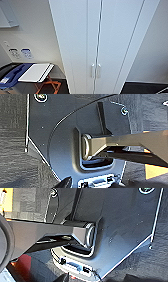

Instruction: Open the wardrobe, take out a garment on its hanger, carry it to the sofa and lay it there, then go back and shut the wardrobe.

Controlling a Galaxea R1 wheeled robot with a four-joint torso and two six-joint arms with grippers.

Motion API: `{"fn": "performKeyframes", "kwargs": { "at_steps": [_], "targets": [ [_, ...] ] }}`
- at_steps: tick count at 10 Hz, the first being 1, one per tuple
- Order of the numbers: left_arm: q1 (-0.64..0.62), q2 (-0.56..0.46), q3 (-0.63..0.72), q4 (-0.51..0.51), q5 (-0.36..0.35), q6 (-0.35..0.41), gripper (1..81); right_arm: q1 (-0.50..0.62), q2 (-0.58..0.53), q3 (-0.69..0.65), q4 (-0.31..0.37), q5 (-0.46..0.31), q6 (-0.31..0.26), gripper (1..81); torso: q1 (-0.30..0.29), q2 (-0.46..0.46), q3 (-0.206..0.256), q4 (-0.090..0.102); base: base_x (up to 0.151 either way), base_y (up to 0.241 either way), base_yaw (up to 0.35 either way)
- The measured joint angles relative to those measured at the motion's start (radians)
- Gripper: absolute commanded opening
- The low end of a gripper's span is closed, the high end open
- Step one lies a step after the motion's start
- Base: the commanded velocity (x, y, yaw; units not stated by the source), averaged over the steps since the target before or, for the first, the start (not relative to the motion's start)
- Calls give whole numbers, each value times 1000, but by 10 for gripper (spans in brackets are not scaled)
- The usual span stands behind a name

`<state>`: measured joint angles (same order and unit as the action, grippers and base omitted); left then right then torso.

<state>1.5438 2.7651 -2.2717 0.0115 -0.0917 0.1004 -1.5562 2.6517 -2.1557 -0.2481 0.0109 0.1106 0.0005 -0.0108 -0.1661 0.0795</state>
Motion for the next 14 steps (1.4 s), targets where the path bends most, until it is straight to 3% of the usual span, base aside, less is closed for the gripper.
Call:
{"fn": "performKeyframes", "kwargs": {
  "at_steps": [4, 6, 11, 14],
  "targets": [
    [-2, -1, 2, 0, -2, 0, 811, 5, -3, 1, 0, 2, -1, 811, 0, 0, 0, 0, 0, 0, 0],
    [-8, -39, 69, 0, 0, 0, 811, 24, -37, 48, 1, -3, -2, 811, 0, 0, 0, 0, 0, 0, 0],
    [-113, -281, 390, 0, 9, 0, 811, 147, -261, 383, 1, -12, 2, 811, 0, 0, 0, 0, 0, 0, 0],
    [-239, -426, 599, 0, 27, 0, 811, 289, -386, 595, 0, -37, 3, 811, 0, 0, 0, 0, 0, 0, 0]
  ]
}}
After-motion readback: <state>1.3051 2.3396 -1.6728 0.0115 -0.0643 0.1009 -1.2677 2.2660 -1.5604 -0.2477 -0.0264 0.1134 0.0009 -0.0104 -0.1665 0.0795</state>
